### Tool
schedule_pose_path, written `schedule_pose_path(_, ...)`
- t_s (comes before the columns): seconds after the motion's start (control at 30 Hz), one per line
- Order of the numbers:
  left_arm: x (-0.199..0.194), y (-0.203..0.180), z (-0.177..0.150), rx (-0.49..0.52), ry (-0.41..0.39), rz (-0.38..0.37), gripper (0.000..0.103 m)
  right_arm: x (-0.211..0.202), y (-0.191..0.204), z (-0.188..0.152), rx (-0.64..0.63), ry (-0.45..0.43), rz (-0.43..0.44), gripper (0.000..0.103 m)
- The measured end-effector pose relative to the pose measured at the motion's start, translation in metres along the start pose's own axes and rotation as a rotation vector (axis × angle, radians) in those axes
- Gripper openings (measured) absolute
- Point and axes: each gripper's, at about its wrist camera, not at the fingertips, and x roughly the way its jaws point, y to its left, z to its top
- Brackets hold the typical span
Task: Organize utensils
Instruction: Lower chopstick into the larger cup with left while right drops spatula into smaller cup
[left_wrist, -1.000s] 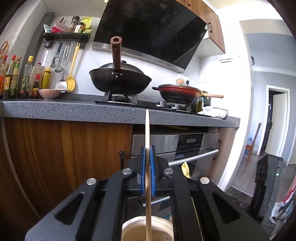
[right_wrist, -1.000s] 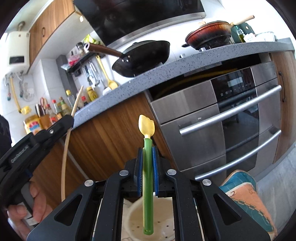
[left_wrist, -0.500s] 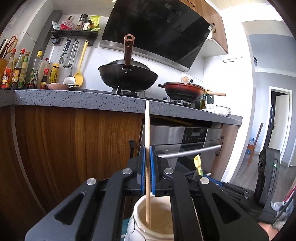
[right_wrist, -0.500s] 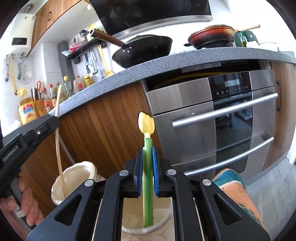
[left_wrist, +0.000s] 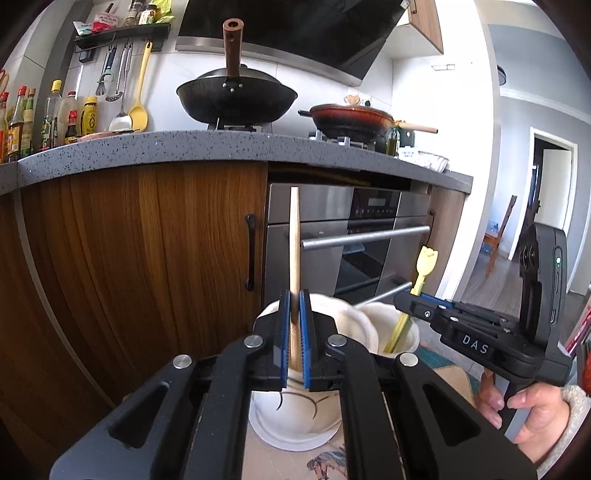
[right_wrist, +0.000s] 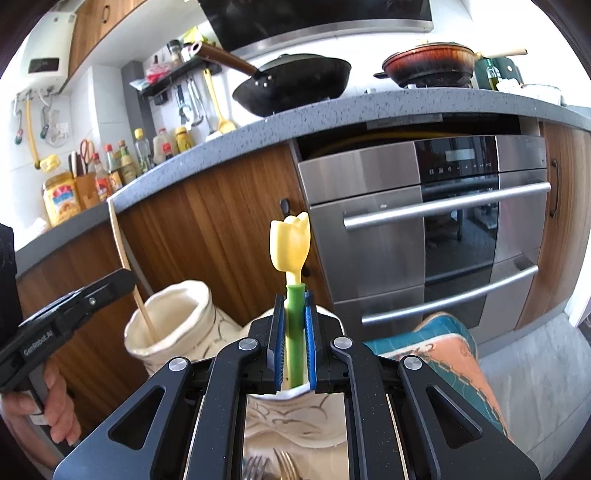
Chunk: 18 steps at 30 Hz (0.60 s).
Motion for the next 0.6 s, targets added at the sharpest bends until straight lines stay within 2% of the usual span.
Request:
schedule_pose_path(0.13, 0.002, 0.003, -0.004, -0.008, 0.02, 0.006, 0.005, 0.004, 0.0, -0.002, -0.005, 0.024, -0.016, 0.011)
schedule_pose_path(0.33, -0.002, 0.004, -0.004, -0.01, 0.008, 0.008, 0.007, 0.006, -0.001, -0.003, -0.003, 0.038, -0.02, 0.013)
schedule_pose_path(0.4, -0.002, 0.004, -0.003, -0.008, 0.004, 0.01, 0.014, 0.005, -0.001, -0.003, -0.003, 0.035, -0.022, 0.019)
schedule_pose_path(0.47, -0.004, 0.004, -0.003, -0.01, -0.004, 0.012, 0.03, 0.004, -0.002, -0.002, -0.001, 0.031, -0.022, 0.023)
schedule_pose_path(0.6, -0.011, 0.006, 0.001, -0.013, -0.028, 0.018, 0.036, -0.001, -0.003, -0.001, 0.008, 0.011, -0.018, 0.032)
